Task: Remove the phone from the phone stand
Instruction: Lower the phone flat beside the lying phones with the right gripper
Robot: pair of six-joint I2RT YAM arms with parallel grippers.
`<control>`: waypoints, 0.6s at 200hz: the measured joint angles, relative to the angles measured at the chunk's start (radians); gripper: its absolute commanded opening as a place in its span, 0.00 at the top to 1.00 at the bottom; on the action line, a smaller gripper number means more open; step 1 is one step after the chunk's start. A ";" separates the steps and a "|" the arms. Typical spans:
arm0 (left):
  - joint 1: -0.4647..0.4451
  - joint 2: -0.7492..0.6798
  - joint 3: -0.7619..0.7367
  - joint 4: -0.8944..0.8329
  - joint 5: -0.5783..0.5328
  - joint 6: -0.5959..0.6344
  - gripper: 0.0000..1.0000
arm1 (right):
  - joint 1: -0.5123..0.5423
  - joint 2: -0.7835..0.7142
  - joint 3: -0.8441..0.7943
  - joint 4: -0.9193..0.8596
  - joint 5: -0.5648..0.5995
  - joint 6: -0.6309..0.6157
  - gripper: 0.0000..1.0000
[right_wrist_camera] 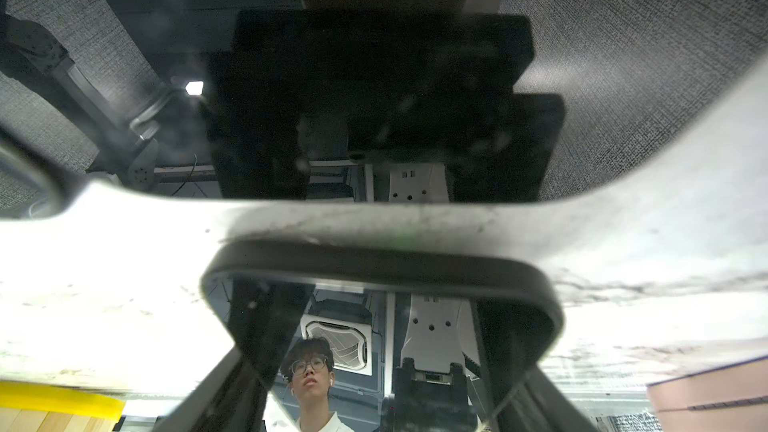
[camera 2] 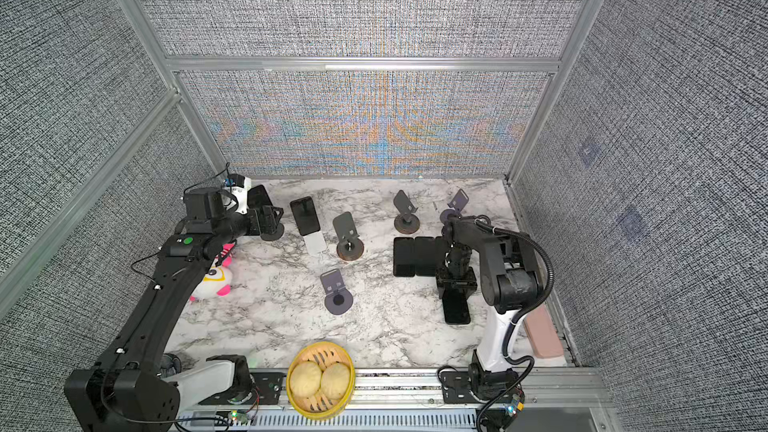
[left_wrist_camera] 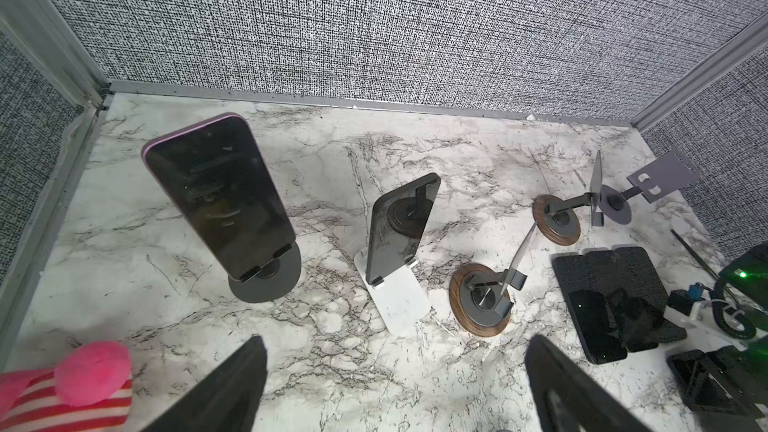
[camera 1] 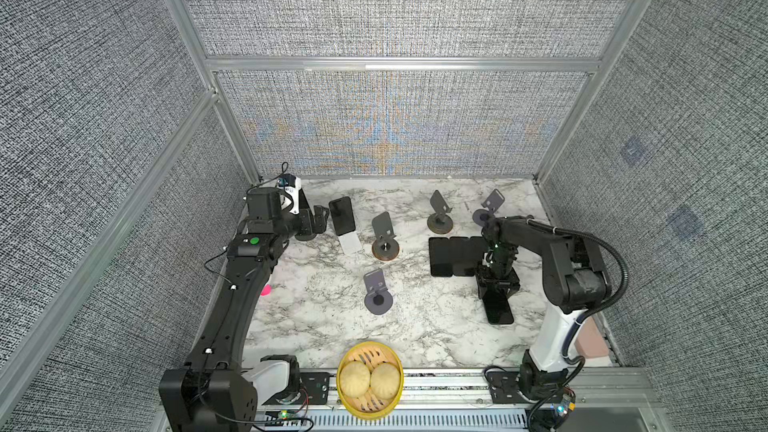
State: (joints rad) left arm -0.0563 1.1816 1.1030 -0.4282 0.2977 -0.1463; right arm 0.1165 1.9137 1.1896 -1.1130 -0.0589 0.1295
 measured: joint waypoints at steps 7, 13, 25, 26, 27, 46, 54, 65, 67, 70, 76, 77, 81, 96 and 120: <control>0.000 0.000 0.000 0.000 0.000 0.000 0.02 | 0.000 0.000 0.000 0.000 -0.001 -0.001 0.40; 0.000 0.000 0.000 0.000 0.000 0.000 0.02 | -0.002 0.000 0.000 0.000 -0.002 -0.001 0.39; 0.000 0.000 0.000 0.000 0.000 0.000 0.02 | -0.004 0.001 0.000 0.000 -0.004 -0.005 0.39; 0.000 0.000 0.000 0.000 0.000 0.000 0.02 | -0.004 0.001 0.000 0.000 -0.004 -0.005 0.38; 0.000 0.000 0.000 0.000 0.000 0.000 0.02 | -0.005 0.001 0.000 0.000 -0.004 -0.006 0.38; 0.000 0.000 0.000 0.000 0.000 0.000 0.02 | -0.005 0.001 0.000 0.000 -0.010 -0.009 0.38; 0.000 0.000 0.000 0.000 0.000 0.000 0.02 | -0.005 0.001 0.000 0.000 -0.012 -0.011 0.38; 0.000 0.000 0.000 0.000 0.000 0.000 0.02 | -0.005 0.001 0.000 0.000 -0.014 -0.013 0.37; 0.000 0.000 0.000 0.000 0.000 0.000 0.02 | -0.006 0.001 0.000 0.000 -0.015 -0.013 0.37; 0.000 0.000 0.000 0.000 0.000 0.000 0.02 | -0.006 0.001 0.000 0.000 -0.015 -0.014 0.37; 0.000 0.000 0.000 0.000 0.000 0.000 0.02 | -0.006 0.000 -0.001 0.000 -0.016 -0.014 0.37; 0.000 0.000 0.000 0.000 0.000 0.000 0.02 | -0.006 0.000 -0.001 0.001 -0.016 -0.014 0.37; 0.000 0.000 0.000 0.000 0.000 0.000 0.02 | -0.006 -0.001 -0.002 0.002 -0.017 -0.015 0.36; 0.000 0.000 0.000 0.000 0.000 0.000 0.02 | -0.006 -0.003 -0.004 0.003 -0.017 -0.015 0.35; 0.000 0.000 0.000 0.000 0.000 0.000 0.02 | -0.006 -0.003 -0.006 0.005 -0.018 -0.014 0.33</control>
State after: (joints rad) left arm -0.0563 1.1816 1.1030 -0.4282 0.2977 -0.1463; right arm 0.1101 1.9106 1.1835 -1.1084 -0.0765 0.1150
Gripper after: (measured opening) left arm 0.979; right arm 0.708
